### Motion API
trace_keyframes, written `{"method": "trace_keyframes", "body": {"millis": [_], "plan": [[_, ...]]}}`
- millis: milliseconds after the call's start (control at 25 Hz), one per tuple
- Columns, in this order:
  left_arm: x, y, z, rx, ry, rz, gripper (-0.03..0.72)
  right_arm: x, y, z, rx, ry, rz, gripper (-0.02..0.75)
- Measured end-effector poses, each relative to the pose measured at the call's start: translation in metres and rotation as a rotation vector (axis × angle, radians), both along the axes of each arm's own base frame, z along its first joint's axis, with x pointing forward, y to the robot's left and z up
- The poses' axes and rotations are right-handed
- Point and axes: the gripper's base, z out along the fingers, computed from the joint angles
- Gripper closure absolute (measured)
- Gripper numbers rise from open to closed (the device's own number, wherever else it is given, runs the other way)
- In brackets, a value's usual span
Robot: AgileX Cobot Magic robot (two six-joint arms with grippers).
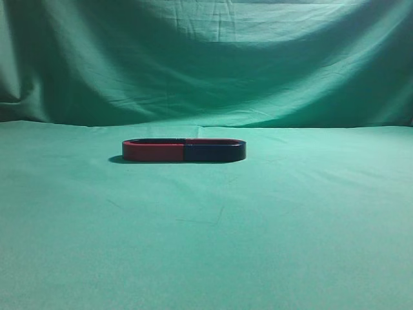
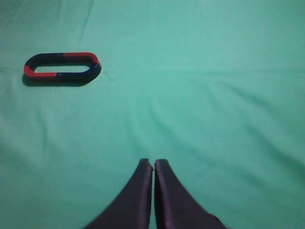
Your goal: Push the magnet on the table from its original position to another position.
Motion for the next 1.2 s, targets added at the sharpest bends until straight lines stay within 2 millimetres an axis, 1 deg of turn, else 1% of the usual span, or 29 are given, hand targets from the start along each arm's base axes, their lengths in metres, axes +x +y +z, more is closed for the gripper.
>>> {"method": "trace_keyframes", "body": {"millis": [120,280,480,600,760,960,1160,1200], "plan": [[0.000,0.000,0.000,0.000,0.000,0.000,0.316,-0.010,-0.003,-0.009,0.022,-0.051,0.037,0.738],[0.000,0.000,0.000,0.000,0.000,0.000,0.316,-0.012,0.000,-0.029,0.030,-0.202,0.118,0.738],[0.000,0.000,0.000,0.000,0.000,0.000,0.316,-0.012,0.000,-0.058,0.037,-0.304,0.144,0.738],[0.000,0.000,0.000,0.000,0.000,0.000,0.316,-0.016,-0.005,-0.075,0.036,-0.366,0.103,0.738],[0.000,0.000,0.000,0.000,0.000,0.000,0.316,-0.022,-0.013,-0.092,0.034,-0.437,0.010,0.738],[0.000,0.000,0.000,0.000,0.000,0.000,0.316,-0.024,-0.019,-0.121,0.007,-0.438,-0.096,0.738],[0.000,0.000,0.000,0.000,0.000,0.000,0.316,-0.021,-0.019,-0.150,-0.023,-0.368,-0.114,0.738],[0.000,0.000,0.000,0.000,0.000,0.000,0.316,-0.021,-0.019,-0.153,-0.025,-0.360,-0.113,0.738]]}}
